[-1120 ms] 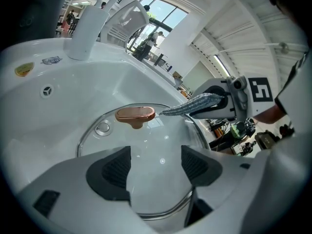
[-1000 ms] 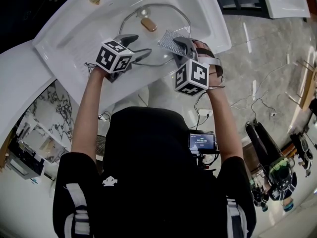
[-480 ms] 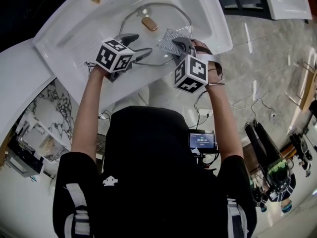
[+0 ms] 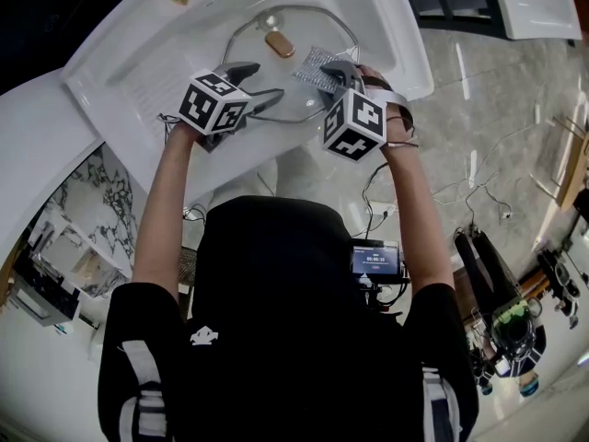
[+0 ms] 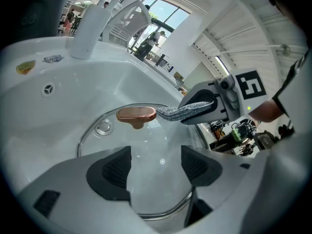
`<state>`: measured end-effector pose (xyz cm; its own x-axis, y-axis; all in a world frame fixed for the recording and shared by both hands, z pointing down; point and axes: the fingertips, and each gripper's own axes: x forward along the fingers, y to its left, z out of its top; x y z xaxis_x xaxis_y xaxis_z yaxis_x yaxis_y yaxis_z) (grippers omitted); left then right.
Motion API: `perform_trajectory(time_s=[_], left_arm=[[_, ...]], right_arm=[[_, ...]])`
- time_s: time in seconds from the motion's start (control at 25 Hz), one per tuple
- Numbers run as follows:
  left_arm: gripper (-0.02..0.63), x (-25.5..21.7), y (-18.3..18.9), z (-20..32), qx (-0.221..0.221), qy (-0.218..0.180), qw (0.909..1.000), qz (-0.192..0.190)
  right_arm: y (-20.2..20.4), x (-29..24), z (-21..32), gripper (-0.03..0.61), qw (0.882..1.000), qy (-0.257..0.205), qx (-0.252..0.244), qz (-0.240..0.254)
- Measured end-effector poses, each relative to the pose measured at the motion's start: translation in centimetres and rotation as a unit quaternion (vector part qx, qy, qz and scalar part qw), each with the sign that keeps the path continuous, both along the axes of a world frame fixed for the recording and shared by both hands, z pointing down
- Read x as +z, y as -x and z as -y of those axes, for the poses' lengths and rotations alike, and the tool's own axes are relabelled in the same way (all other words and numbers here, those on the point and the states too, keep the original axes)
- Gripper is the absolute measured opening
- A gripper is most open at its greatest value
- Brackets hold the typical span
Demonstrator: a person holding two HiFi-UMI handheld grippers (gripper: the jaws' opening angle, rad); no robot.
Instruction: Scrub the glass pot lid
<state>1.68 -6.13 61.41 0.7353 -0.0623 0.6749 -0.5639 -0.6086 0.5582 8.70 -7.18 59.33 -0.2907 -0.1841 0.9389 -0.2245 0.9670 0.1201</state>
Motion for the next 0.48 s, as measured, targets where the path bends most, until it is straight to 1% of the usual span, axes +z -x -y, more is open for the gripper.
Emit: perform_trajectory(time_s=[0.24,0.48], left_arm=[[0.296,0.0,0.0,0.0,-0.001,0.0,1.0,-0.001],[0.296,0.0,0.2,0.0,-0.004,-0.002,1.0,-0.003]], right_arm=[[-0.1,0.3,0.9,0.069,1.0,0.007,0.022,0.016],[-0.1,0.8,2.1,0.069,0.999,0.016,0.036,0.018]])
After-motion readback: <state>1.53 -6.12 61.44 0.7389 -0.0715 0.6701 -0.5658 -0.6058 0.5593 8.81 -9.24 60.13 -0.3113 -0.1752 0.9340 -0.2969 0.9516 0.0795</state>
